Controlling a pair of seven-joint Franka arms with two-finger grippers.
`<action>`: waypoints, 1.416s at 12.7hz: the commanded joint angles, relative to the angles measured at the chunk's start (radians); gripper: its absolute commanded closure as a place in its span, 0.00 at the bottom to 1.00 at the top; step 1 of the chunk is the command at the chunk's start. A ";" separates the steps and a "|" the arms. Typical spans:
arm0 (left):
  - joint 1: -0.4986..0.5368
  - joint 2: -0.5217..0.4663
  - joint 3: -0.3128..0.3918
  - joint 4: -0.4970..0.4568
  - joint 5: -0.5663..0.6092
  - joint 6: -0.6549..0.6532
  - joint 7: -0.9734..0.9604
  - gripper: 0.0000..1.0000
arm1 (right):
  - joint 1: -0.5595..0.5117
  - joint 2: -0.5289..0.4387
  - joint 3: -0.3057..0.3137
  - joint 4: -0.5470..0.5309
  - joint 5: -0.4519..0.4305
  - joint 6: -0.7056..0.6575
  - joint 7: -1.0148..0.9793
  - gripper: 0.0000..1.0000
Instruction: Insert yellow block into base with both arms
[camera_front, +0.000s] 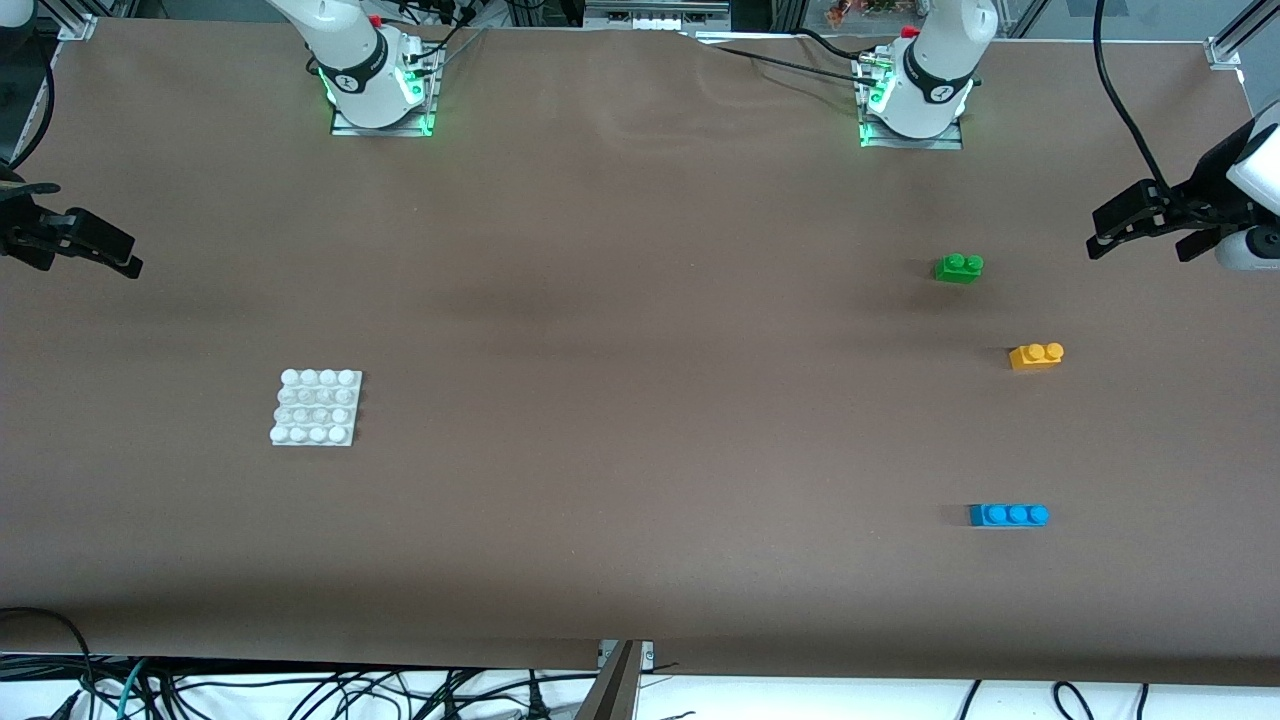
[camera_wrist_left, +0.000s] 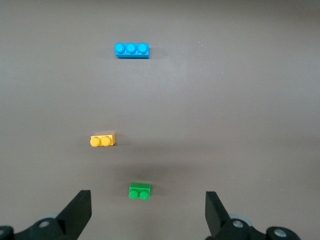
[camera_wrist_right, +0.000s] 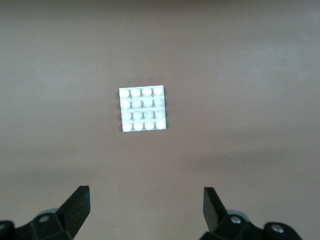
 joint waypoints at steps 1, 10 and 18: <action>-0.007 0.009 0.004 0.022 0.010 -0.010 -0.003 0.00 | 0.000 -0.005 0.002 -0.002 0.016 -0.007 0.003 0.00; -0.009 0.008 -0.001 0.022 0.010 -0.010 -0.003 0.00 | 0.000 -0.005 0.002 -0.002 0.014 -0.008 0.002 0.00; -0.013 0.011 -0.001 0.039 0.010 -0.010 -0.004 0.00 | 0.000 -0.005 0.002 -0.002 0.014 -0.008 0.002 0.00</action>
